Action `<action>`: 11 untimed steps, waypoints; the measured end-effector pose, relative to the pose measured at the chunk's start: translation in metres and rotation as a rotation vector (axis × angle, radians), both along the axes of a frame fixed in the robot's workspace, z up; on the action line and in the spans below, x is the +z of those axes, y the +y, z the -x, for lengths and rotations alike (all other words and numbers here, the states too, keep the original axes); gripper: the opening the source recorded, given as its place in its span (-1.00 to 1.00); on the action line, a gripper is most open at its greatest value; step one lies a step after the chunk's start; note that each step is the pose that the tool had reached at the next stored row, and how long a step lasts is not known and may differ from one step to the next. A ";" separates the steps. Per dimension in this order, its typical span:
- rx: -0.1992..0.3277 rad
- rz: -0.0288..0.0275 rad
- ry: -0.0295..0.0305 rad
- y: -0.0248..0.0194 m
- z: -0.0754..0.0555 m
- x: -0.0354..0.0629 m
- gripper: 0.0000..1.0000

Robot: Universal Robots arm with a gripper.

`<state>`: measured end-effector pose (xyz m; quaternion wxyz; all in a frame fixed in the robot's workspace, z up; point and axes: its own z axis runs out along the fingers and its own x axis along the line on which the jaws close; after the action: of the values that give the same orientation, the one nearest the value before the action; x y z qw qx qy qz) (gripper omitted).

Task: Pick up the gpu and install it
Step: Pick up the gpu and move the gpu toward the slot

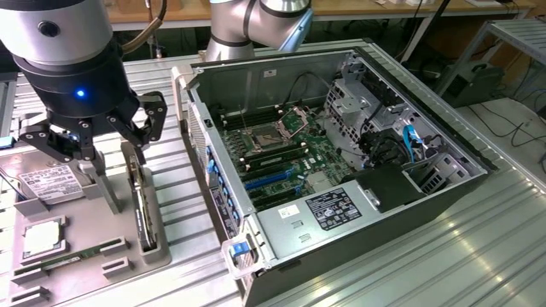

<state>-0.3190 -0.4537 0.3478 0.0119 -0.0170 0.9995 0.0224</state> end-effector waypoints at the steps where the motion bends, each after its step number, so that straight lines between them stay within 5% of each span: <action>1: 0.000 0.0000 0.0001 0.0000 0.000 -0.0009 0.08; 11: 0.000 0.0000 0.0000 0.0000 0.000 -0.0120 0.08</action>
<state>-0.3189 -0.4537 0.3358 0.0119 -0.0171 0.9995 0.0224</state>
